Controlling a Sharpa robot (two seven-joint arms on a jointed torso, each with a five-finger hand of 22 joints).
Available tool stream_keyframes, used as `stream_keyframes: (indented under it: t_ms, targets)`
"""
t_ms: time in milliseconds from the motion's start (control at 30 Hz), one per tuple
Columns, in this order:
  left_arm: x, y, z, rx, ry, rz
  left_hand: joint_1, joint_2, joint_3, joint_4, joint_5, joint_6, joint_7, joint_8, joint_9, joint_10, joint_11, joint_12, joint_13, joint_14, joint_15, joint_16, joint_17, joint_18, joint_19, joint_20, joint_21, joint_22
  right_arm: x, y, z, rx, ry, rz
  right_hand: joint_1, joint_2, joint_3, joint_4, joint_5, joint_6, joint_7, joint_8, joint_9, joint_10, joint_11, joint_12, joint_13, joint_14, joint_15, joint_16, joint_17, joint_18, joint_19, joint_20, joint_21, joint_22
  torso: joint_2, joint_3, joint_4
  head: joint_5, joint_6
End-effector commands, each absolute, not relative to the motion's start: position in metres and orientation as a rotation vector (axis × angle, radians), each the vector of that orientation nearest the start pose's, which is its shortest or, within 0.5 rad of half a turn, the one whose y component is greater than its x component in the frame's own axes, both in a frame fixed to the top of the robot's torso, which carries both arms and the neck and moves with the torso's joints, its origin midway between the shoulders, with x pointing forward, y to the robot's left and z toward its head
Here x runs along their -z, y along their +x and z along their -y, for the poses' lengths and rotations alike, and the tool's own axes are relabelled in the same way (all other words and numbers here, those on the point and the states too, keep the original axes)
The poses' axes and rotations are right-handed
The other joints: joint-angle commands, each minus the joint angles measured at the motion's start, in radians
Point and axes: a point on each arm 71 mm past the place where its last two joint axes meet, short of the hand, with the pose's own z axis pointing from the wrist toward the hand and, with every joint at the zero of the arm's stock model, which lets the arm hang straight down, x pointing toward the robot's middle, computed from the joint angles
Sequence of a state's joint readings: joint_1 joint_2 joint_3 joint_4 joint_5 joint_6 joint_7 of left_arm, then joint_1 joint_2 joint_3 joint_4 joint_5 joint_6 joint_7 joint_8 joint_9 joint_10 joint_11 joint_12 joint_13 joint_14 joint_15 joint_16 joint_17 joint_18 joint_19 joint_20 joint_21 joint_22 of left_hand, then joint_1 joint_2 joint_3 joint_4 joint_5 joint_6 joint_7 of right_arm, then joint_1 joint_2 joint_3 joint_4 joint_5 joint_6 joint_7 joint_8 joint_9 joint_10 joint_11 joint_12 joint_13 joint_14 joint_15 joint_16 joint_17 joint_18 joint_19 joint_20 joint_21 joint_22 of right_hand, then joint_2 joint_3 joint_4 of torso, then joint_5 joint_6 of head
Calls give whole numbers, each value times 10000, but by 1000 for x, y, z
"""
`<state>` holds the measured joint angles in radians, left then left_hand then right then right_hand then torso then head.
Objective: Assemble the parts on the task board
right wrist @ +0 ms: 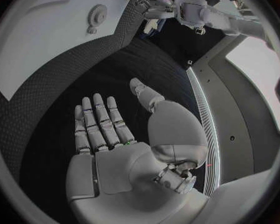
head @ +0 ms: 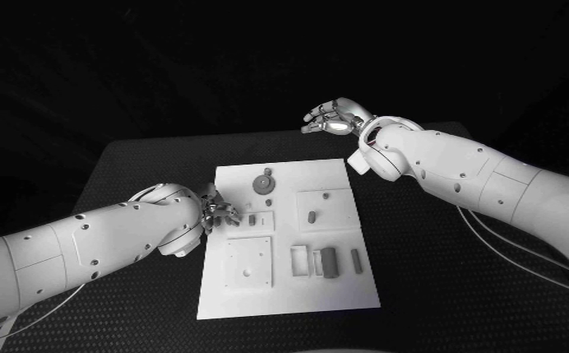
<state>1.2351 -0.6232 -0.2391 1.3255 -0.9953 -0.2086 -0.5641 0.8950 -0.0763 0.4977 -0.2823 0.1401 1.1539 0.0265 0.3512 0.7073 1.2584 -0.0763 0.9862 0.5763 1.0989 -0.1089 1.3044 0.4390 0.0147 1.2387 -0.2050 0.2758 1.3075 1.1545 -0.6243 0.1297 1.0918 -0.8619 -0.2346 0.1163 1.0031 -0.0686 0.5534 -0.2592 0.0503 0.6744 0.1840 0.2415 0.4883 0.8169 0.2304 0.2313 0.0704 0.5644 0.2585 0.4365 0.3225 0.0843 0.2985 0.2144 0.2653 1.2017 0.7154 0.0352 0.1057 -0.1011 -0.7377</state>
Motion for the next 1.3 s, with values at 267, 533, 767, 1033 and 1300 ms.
stream_keyframes:
  t_ms: [267, 533, 767, 1033, 1300]
  targets:
    - [276, 492, -176, 3107, -3537, -22196, -95, -131, -158, 68, -2, -70, 25, -45, -10, -34, -40, 0, 8, -21, -44, 45, 5, -86, -8, -44, -8, 164, 183, 566, 219, -9958, 4666, -16256, -85, 32, 5, 34, -21, -72, 641, 72, -10, 94, -6, -50, -11, 29, 45, -56, -15, -154, 11, 47, -45, 21, -2, 5, -3, -4, -9]
    - [276, 492, -177, 3167, -3731, -22197, -964, -267, -625, 471, -168, -95, 4, -69, -30, -58, -35, -15, 10, -45, -54, 41, 0, -59, -43, -69, -76, 141, 183, 566, 220, -9943, 4675, -16250, -87, 31, 4, 36, -22, -72, 642, 73, -11, 96, -5, -52, -11, 29, 45, -56, -16, -154, 11, 48, -47, 24, -2, 8, -8, -3, -9]
    - [276, 493, -177, 3153, -3777, -22148, -1332, -250, -941, 507, -165, -107, 8, -71, -28, -77, -57, -23, 16, -71, -73, 47, 3, -48, -54, -72, -113, 136, 183, 566, 220, -9939, 4680, -16242, -92, 27, 0, 38, -22, -74, 642, 74, -12, 96, -4, -56, -11, 27, 46, -58, -17, -155, 11, 49, -50, 28, 2, 7, -3, -12, -2]
    - [276, 493, -178, 3157, -3790, -22133, -1363, -263, -971, 504, -168, -110, 8, -73, -29, -83, -57, -26, 15, -75, -76, 47, 3, -46, -56, -73, -120, 134, 183, 566, 220, -9942, 4678, -16241, -94, 25, 0, 40, -21, -76, 643, 75, -13, 98, -4, -61, -12, 26, 47, -60, -18, -155, 10, 49, -54, 33, -2, 0, 2, -13, -8]
    - [275, 494, -182, 3212, -3916, -21977, -1357, -253, -976, 490, -169, -112, 6, -74, -29, -84, -59, -27, 16, -77, -79, 47, 3, -42, -55, -77, -124, 133, 183, 566, 220, -9936, 4684, -16229, -95, 26, 0, 42, -21, -76, 643, 76, -14, 99, -5, -64, -12, 25, 47, -60, -19, -154, 10, 49, -57, 37, -1, -1, -4, -6, 25]
